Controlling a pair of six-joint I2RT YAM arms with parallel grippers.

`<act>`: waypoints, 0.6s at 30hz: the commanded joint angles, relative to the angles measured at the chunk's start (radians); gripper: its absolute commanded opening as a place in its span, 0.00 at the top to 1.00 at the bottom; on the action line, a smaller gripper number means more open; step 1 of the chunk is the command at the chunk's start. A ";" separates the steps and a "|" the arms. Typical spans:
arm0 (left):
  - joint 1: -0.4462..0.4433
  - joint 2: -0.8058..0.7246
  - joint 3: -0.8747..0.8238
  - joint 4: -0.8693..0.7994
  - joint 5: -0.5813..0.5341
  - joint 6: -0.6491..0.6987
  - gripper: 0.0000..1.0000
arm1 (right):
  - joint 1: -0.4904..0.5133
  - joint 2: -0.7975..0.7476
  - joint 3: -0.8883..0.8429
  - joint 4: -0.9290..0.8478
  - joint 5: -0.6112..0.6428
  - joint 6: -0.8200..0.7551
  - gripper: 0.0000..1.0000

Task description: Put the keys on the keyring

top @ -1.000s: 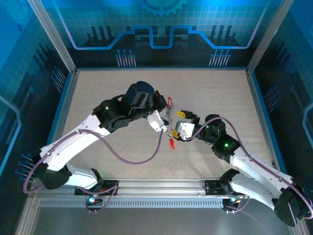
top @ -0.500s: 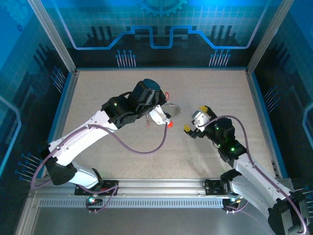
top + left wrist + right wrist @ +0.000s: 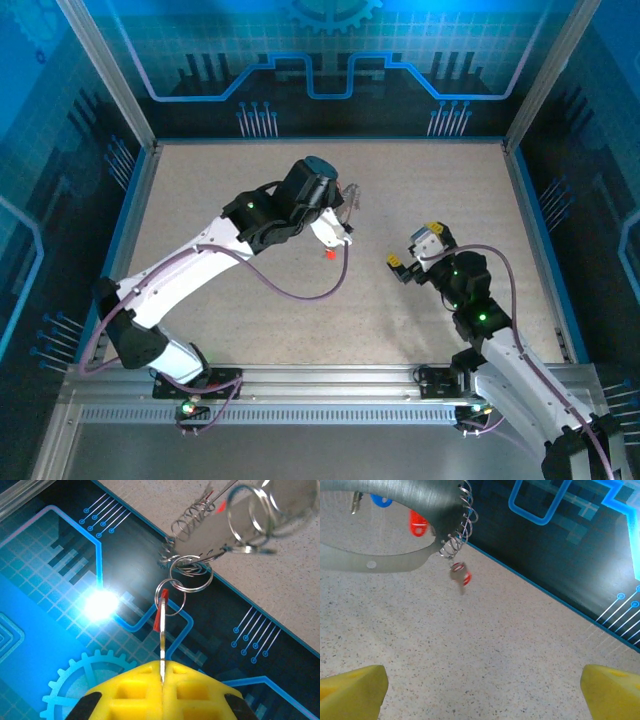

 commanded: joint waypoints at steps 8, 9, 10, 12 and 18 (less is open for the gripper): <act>0.001 0.111 0.020 -0.013 0.091 -0.086 1.00 | -0.030 -0.122 -0.021 -0.013 0.047 0.056 0.00; 0.000 0.120 0.020 -0.011 0.097 -0.095 1.00 | -0.033 -0.134 -0.022 -0.017 0.053 0.059 0.00; -0.002 0.133 0.020 -0.010 0.105 -0.104 1.00 | -0.036 -0.147 -0.023 -0.025 0.060 0.065 0.00; -0.003 0.154 0.020 -0.010 0.120 -0.117 1.00 | -0.043 -0.173 -0.017 -0.049 0.063 0.074 0.00; 0.004 0.224 0.035 -0.012 0.143 -0.184 1.00 | -0.049 -0.225 -0.031 -0.072 0.058 0.074 0.00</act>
